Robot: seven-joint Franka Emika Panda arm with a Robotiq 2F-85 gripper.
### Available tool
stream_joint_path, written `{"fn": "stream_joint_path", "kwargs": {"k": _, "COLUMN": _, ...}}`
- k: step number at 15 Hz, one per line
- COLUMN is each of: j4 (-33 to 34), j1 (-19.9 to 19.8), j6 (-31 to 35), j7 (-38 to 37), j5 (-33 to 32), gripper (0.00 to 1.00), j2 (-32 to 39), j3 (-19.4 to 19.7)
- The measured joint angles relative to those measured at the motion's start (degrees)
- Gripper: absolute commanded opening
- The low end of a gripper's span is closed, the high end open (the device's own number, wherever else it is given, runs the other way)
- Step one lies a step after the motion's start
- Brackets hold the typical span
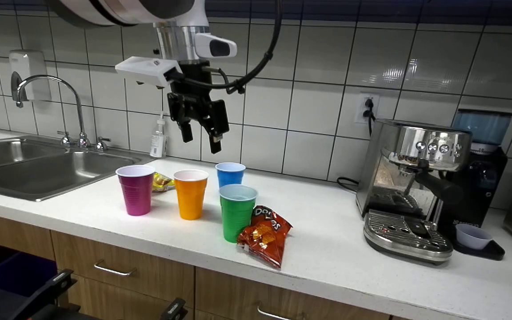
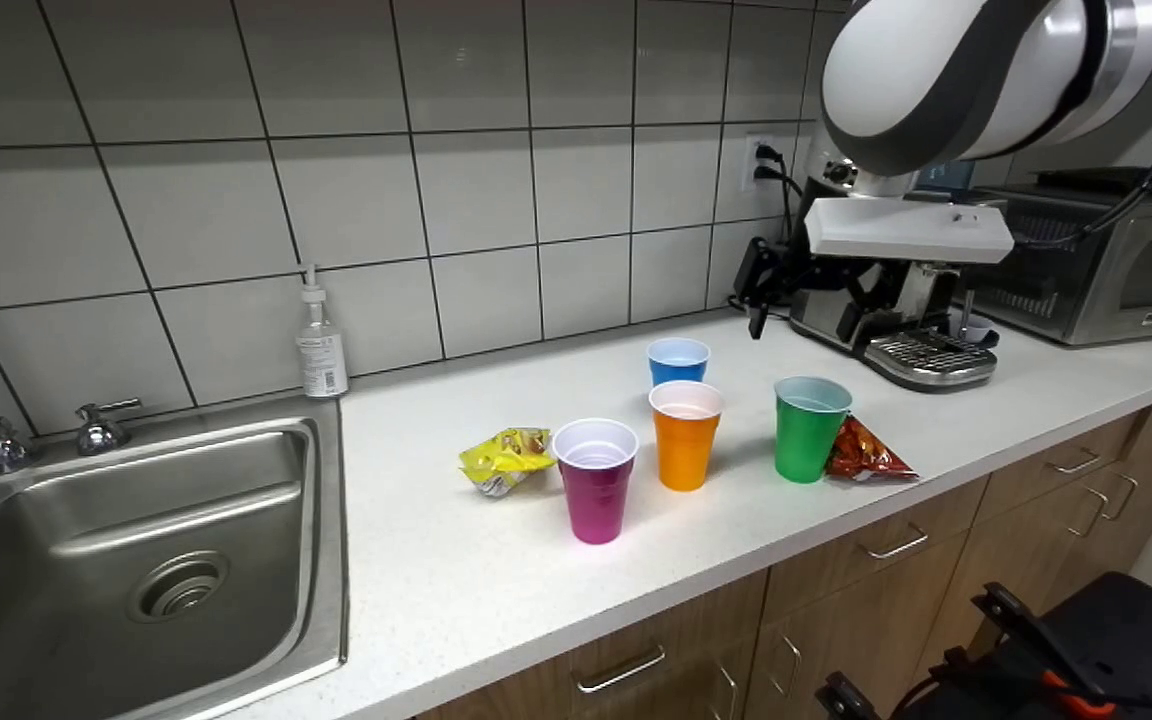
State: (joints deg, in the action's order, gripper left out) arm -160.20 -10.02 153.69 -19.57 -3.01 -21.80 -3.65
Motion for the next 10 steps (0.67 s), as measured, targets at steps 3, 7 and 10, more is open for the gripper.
{"fn": "stream_joint_path", "kwargs": {"k": 3, "j4": 1.0, "j1": -1.6, "j6": 1.4, "j7": -4.4, "j5": -2.0, "gripper": 1.00, "j2": 2.8, "j3": -1.1}}
{"fn": "stream_joint_path", "kwargs": {"k": 7, "j4": 2.5, "j1": -3.0, "j6": 2.1, "j7": -10.0, "j5": -5.0, "gripper": 1.00, "j2": 6.1, "j3": -1.9}}
{"fn": "stream_joint_path", "kwargs": {"k": 10, "j4": 4.0, "j1": -3.6, "j6": 2.2, "j7": -12.9, "j5": -7.3, "gripper": 1.00, "j2": 8.3, "j3": -1.9}}
